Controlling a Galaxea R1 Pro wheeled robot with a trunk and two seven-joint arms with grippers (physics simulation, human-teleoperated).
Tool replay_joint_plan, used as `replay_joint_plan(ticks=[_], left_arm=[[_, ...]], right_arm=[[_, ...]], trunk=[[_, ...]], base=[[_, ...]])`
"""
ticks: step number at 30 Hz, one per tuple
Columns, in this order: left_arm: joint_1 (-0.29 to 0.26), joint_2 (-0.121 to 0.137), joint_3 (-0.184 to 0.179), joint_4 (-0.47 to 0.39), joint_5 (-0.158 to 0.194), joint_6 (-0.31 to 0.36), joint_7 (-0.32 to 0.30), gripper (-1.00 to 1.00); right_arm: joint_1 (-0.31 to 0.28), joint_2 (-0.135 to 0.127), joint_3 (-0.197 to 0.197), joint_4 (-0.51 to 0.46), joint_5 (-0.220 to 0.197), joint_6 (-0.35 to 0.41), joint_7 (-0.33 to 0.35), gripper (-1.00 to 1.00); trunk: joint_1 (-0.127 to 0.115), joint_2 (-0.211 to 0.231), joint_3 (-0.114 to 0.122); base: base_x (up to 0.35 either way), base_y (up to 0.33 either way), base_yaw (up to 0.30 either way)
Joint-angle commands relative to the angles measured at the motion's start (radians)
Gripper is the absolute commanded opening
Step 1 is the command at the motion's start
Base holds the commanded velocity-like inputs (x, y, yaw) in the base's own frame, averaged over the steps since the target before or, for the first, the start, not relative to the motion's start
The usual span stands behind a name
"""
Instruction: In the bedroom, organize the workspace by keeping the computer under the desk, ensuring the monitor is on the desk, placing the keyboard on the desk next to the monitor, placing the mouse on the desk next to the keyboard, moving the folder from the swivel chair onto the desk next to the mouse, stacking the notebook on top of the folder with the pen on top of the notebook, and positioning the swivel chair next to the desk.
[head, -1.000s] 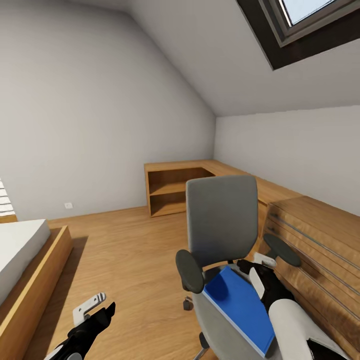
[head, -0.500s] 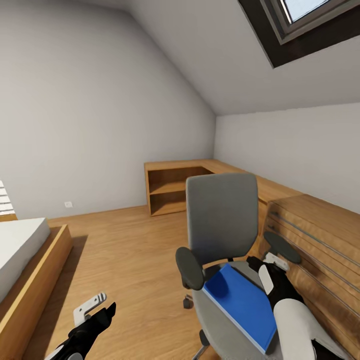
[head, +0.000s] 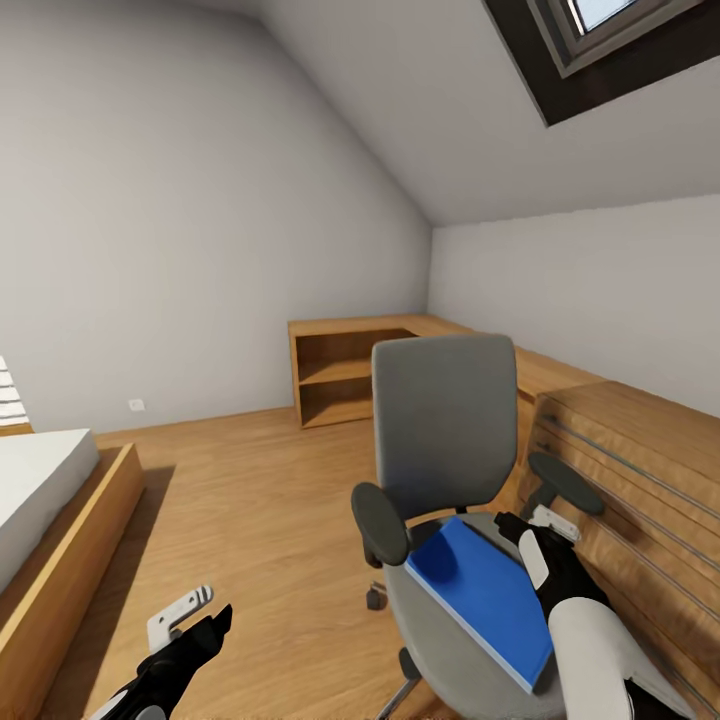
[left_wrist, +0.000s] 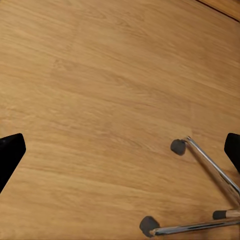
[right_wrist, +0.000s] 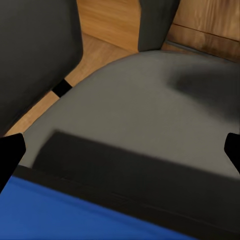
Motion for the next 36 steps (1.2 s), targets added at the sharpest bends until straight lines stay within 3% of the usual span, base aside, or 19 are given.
replay_joint_plan(ticks=[1, 12, 36], left_arm=[[0.0, -0.001, 0.001, -0.002, 0.01, 0.003, 0.006, 1.0], [0.0, -0.001, 0.0, -0.001, 0.012, 0.003, 0.006, 1.0], [0.0, 0.001, -0.002, 0.022, 0.009, 0.003, 0.004, 1.0]], right_arm=[[0.0, 0.001, -0.004, -0.003, 0.0, 0.005, -0.001, 1.0], [-0.001, 0.0, -0.004, -0.004, 0.001, 0.005, -0.001, 1.0], [0.0, 0.0, -0.002, -0.045, 0.004, 0.001, -0.003, 1.0]], trunk=[[0.004, -0.008, -0.004], [0.046, -0.085, -0.039], [0.046, -0.085, -0.039]], base=[[0.0, 0.0, 0.0], [0.0, 0.0, 0.0], [0.0, 0.0, 0.0]])
